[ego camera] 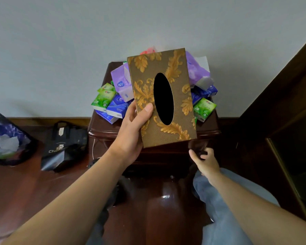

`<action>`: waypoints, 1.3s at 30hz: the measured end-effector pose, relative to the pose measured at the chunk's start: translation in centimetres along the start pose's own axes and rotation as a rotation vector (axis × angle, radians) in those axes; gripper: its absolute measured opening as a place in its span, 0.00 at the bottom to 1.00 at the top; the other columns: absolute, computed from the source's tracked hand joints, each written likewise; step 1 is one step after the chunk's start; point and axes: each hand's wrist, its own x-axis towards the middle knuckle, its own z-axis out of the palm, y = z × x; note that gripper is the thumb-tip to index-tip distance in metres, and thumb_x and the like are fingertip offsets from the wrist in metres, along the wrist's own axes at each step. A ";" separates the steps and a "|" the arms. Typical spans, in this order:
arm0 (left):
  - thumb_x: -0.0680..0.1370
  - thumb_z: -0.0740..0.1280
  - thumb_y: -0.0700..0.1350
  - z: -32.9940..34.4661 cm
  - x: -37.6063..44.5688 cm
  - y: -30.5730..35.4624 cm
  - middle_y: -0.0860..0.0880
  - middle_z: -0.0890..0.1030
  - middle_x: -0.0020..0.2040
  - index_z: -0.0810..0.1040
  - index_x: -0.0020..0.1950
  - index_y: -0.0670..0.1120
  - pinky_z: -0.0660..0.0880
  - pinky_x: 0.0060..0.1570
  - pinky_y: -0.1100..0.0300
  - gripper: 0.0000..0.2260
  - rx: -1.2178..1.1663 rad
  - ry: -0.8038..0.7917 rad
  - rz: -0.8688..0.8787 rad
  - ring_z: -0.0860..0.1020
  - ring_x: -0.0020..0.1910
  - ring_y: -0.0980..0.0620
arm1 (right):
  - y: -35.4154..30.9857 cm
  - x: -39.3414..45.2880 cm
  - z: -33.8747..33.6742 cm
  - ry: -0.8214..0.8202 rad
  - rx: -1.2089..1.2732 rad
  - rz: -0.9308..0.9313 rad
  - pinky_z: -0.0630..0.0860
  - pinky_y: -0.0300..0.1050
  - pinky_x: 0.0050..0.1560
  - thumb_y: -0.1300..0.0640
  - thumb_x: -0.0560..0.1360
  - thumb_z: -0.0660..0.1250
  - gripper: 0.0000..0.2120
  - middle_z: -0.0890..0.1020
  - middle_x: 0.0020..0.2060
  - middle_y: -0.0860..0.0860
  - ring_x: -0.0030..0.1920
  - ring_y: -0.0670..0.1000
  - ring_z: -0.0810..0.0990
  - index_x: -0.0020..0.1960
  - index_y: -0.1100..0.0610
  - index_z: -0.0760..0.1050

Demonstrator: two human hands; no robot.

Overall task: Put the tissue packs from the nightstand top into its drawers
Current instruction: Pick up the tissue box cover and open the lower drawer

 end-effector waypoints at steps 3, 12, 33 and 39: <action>0.81 0.69 0.51 -0.1 -0.1 0.1 0.43 0.78 0.72 0.67 0.78 0.52 0.74 0.66 0.32 0.26 -0.003 0.009 -0.004 0.79 0.68 0.39 | 0.6 0.2 -0.1 -0.022 -0.091 -0.027 0.77 0.56 0.63 0.35 0.71 0.76 0.36 0.79 0.54 0.48 0.62 0.55 0.78 0.70 0.51 0.67; 0.80 0.69 0.52 -0.5 -0.6 -0.2 0.43 0.78 0.72 0.67 0.79 0.53 0.74 0.66 0.32 0.27 -0.019 0.035 -0.019 0.78 0.69 0.38 | 1.9 1.6 -0.4 -0.092 -0.163 0.026 0.75 0.51 0.58 0.50 0.72 0.79 0.35 0.78 0.60 0.54 0.61 0.57 0.78 0.73 0.48 0.64; 0.79 0.68 0.51 -0.5 -2.3 0.3 0.42 0.79 0.71 0.68 0.78 0.51 0.75 0.66 0.33 0.28 0.032 0.057 -0.001 0.79 0.68 0.37 | 2.6 2.0 -2.3 -0.116 -0.579 -0.125 0.73 0.49 0.44 0.52 0.76 0.69 0.30 0.74 0.64 0.49 0.54 0.56 0.79 0.73 0.39 0.59; 0.78 0.70 0.53 -1.4 -4.3 0.7 0.43 0.79 0.70 0.69 0.77 0.52 0.76 0.65 0.33 0.27 0.029 0.094 0.009 0.80 0.67 0.38 | 2.9 0.7 -4.4 -0.162 -0.748 -0.211 0.72 0.44 0.40 0.51 0.78 0.68 0.31 0.72 0.69 0.45 0.49 0.52 0.79 0.76 0.37 0.58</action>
